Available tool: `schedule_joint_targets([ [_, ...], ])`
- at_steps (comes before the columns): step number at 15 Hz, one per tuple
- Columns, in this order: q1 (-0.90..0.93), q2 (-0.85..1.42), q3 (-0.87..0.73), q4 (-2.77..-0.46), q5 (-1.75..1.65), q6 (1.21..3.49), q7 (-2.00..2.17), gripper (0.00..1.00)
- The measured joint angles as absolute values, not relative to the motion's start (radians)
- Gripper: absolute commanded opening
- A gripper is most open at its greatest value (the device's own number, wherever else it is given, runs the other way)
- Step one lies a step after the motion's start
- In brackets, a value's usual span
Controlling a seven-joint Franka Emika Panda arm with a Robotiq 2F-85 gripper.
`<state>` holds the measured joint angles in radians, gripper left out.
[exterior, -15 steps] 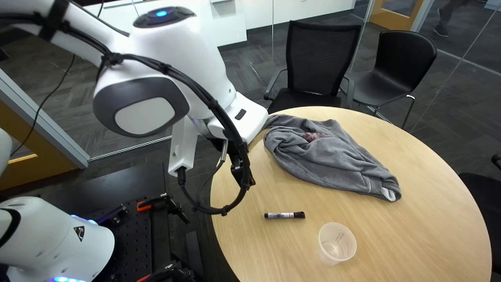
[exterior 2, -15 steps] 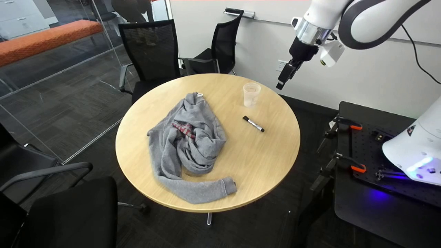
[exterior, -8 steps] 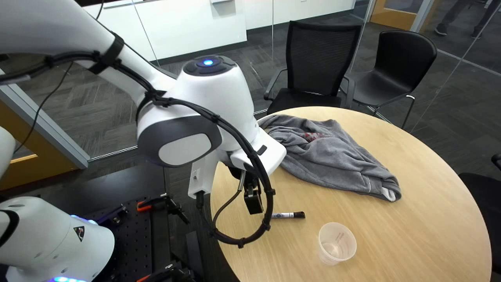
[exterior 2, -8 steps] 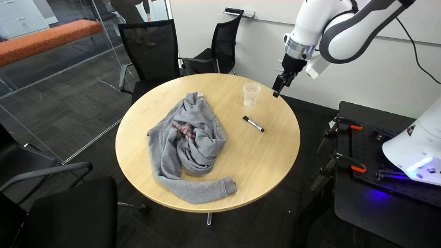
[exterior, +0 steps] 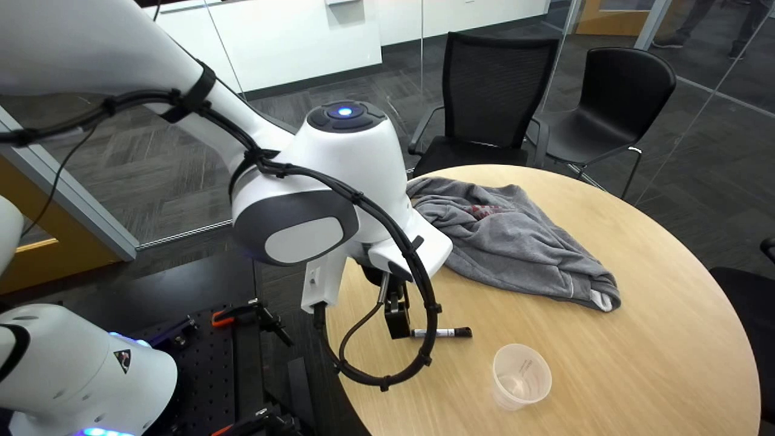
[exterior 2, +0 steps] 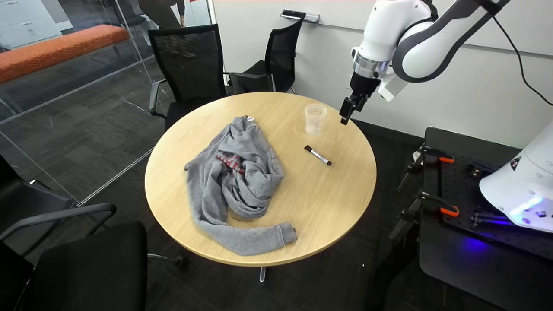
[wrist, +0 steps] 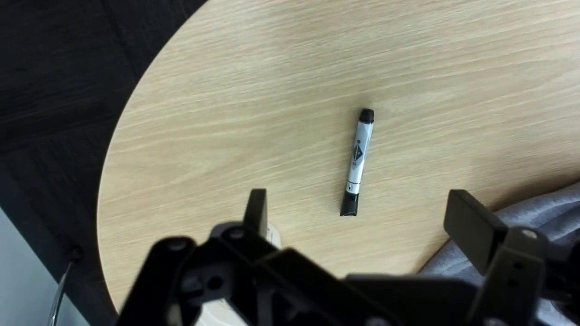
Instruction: Put the marker in the cup then put it back on the table
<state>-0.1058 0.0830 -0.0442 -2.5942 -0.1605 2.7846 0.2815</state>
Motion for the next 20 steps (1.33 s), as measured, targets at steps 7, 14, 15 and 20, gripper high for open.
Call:
schedule_joint_targets([
  [7,-0.074,0.202,-0.153,-2.513,-0.361,2.802,0.390,1.00],
  [14,-0.004,0.417,-0.155,-2.395,-0.210,2.862,0.387,1.00],
  [15,0.009,0.449,-0.161,-2.376,-0.193,2.878,0.392,1.00],
  [20,0.047,0.604,-0.167,-2.277,-0.084,2.948,0.392,1.00],
])
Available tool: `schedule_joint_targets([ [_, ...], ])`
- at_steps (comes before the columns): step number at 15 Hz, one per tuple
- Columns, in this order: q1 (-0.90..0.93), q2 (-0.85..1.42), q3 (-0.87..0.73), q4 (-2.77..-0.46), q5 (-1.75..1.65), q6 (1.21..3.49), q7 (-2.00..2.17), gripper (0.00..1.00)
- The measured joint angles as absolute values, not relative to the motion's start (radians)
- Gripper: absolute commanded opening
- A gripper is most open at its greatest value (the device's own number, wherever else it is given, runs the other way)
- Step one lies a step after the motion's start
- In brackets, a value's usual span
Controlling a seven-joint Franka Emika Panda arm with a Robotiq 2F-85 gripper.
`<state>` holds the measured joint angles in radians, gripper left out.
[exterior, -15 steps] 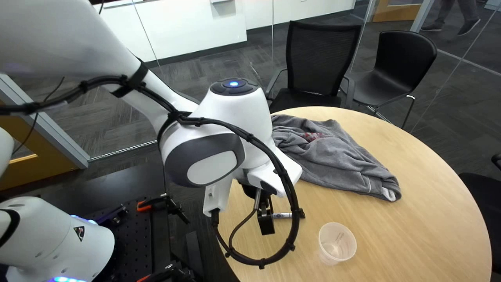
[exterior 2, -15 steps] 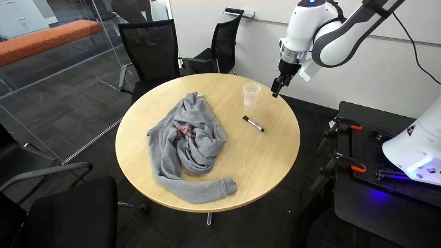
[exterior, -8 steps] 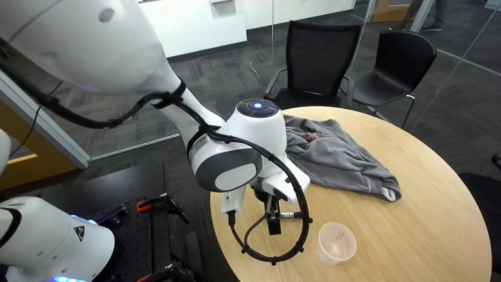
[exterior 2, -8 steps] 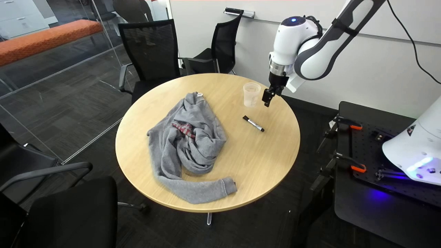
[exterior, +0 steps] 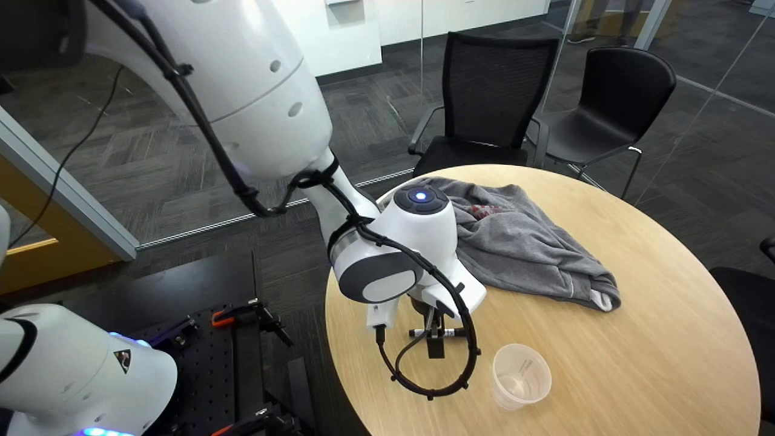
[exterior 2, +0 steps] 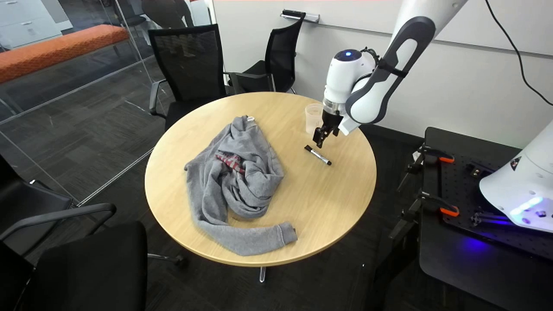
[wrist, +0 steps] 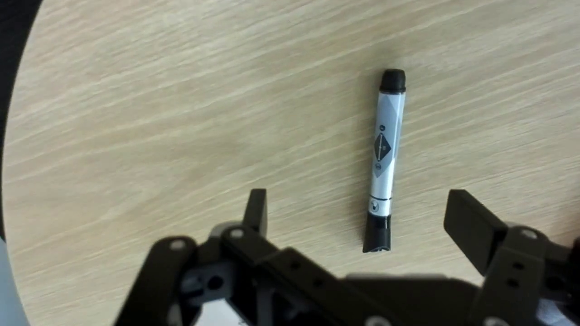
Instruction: Put the marker in the cup then put it back on the table
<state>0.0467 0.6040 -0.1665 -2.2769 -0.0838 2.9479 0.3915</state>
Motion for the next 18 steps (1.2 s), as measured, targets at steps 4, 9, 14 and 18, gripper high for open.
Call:
schedule_joint_targets([
  [4,0.050,0.700,-0.151,-2.200,-0.005,2.976,0.389,1.00],
  [9,0.055,0.782,-0.146,-2.120,0.042,2.978,0.389,1.00],
  [14,0.065,0.842,-0.146,-2.062,0.060,2.978,0.389,0.49],
  [18,0.068,0.853,-0.145,-2.038,0.063,2.978,0.389,0.21],
])
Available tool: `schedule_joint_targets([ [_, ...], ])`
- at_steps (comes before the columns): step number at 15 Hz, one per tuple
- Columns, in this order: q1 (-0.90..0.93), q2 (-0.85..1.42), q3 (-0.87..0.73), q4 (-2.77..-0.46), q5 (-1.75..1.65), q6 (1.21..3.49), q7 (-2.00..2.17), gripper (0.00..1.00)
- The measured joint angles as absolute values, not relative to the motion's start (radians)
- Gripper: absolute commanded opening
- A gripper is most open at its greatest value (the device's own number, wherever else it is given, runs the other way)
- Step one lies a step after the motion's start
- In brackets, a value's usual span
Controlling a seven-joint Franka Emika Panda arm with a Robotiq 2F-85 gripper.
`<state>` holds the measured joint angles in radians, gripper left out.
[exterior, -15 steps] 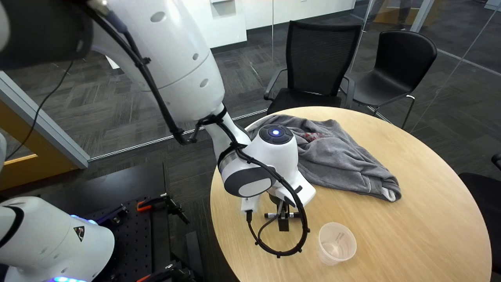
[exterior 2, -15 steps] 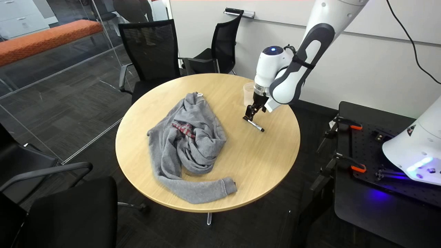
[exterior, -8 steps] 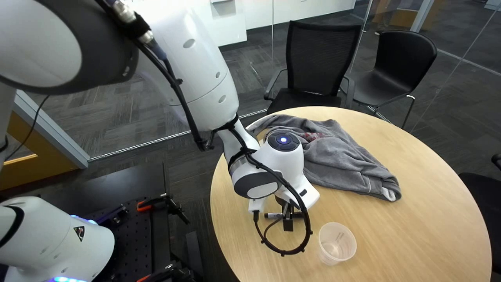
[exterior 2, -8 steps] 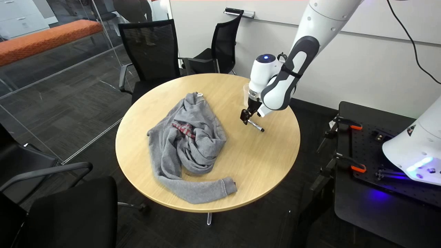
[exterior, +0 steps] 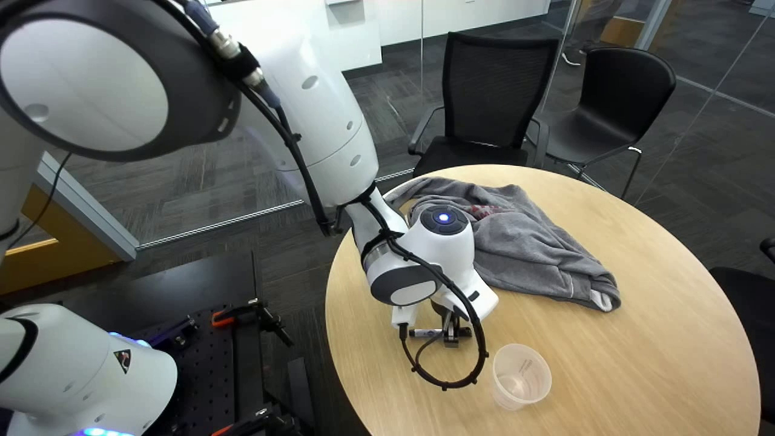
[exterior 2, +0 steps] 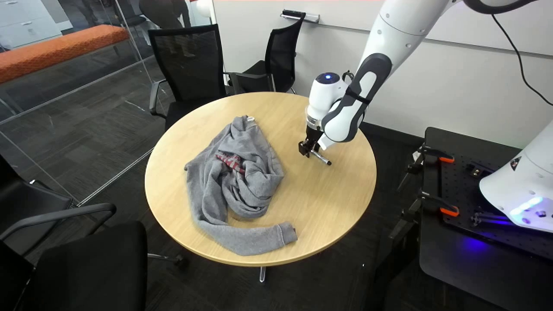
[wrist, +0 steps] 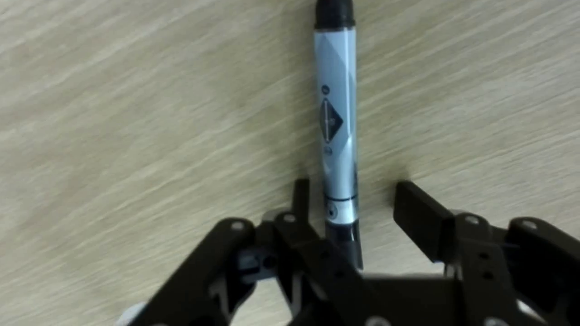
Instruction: Put the marker in the cup then put it back on the table
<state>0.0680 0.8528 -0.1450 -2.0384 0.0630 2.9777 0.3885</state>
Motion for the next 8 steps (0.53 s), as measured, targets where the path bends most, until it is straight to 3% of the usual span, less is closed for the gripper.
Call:
schedule_joint_targets([
  [3,0.074,0.852,-0.151,-2.030,0.065,2.978,0.389,0.00],
  [8,0.148,0.849,-0.234,-2.031,0.074,2.978,0.401,0.05],
])
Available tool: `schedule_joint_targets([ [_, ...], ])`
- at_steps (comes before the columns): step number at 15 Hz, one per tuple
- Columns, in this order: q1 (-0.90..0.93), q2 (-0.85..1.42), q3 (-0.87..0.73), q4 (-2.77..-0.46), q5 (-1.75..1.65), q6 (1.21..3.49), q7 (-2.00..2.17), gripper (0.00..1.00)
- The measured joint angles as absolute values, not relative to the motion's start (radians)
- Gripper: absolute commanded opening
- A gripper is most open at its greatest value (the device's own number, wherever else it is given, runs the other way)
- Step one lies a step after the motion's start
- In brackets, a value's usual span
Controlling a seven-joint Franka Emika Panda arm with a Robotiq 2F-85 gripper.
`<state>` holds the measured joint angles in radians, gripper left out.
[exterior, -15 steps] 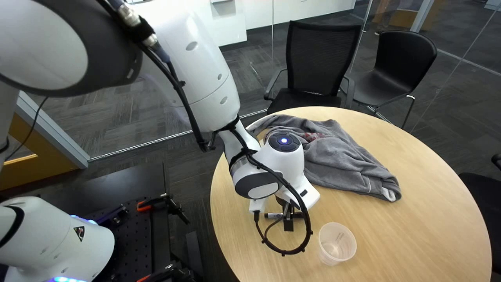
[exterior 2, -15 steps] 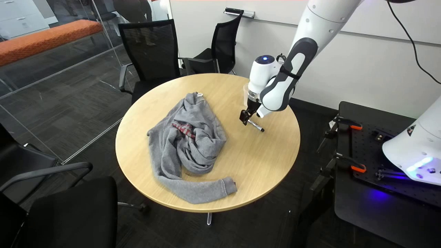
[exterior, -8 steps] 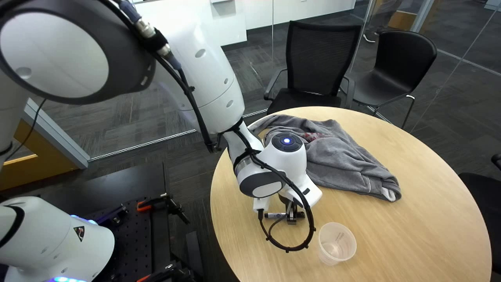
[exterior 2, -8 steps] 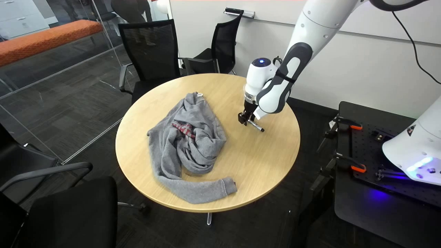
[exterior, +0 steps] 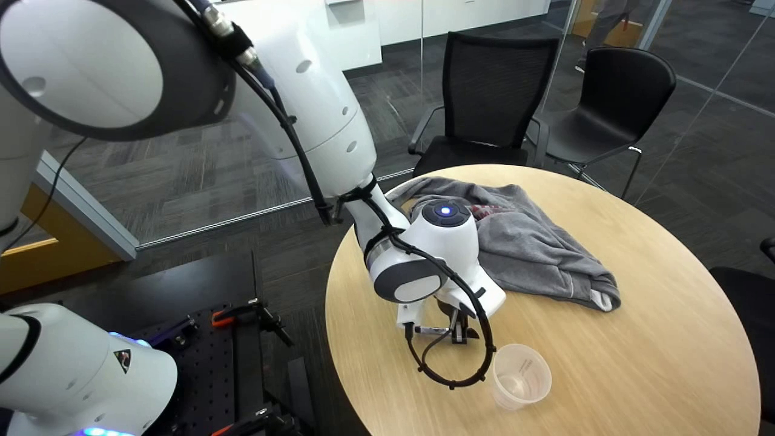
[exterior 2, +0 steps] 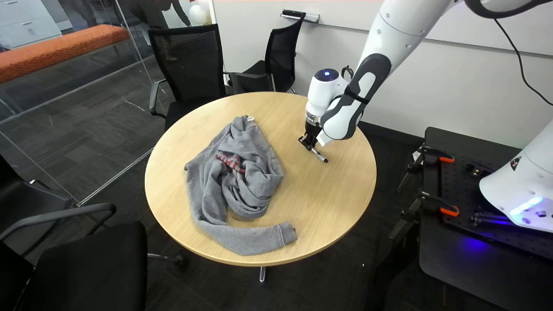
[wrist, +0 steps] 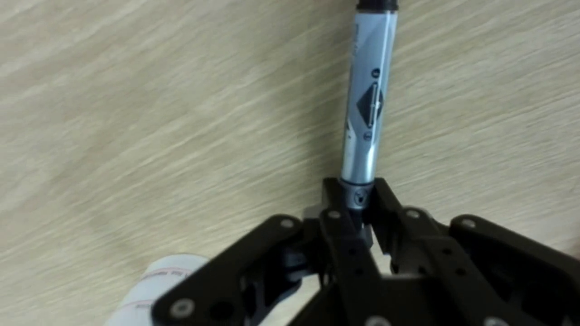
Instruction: Put the marker in the cup then put it back on the table
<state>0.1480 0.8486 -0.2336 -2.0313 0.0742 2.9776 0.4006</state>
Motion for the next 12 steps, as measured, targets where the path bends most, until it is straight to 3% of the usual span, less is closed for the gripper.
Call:
schedule_joint_targets([
  [7,0.318,0.811,-0.390,-2.077,0.073,2.976,0.404,0.05],
  [12,0.356,0.698,-0.389,-2.151,0.020,2.864,0.382,0.05],
])
